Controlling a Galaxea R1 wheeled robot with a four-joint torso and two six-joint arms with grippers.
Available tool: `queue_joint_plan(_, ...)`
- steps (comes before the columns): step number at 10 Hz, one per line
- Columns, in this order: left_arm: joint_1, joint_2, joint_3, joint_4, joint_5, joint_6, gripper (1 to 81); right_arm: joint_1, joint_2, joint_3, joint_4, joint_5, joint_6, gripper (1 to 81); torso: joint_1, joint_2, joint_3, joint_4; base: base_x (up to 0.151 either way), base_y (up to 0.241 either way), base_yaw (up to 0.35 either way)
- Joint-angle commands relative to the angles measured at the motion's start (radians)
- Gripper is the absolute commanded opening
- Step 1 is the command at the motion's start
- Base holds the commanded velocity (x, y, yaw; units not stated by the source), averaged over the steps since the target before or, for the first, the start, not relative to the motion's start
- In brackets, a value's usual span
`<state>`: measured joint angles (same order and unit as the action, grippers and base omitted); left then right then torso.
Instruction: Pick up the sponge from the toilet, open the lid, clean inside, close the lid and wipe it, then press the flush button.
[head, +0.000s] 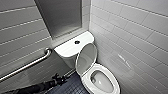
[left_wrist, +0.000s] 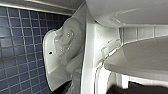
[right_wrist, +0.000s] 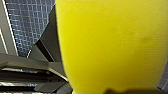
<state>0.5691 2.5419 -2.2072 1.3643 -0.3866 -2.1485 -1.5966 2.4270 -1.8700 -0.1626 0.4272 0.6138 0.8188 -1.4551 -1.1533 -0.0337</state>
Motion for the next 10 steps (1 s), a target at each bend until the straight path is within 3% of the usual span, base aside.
queue_joint_plan(1,-0.149,-0.024,0.001,-0.051,0.005,-0.013,81.1,-0.032,-0.030,0.006,-0.029,-0.058,0.000,1.0,0.000,0.000,0.000,0.000,0.000,0.000,0.000)
queue_joint_plan(7,-0.271,0.072,0.012,-0.068,0.017,-0.039,81.1,-0.023,-0.024,-0.004,-0.028,-0.058,0.001,1.0,0.000,0.000,0.000,0.000,0.000,0.000,0.000)
queue_joint_plan(10,-0.240,0.133,0.050,-0.013,0.015,-0.051,81.1,-0.023,-0.013,-0.020,-0.029,-0.058,0.001,1.0,0.000,0.000,0.000,0.000,0.000,0.000,0.000)
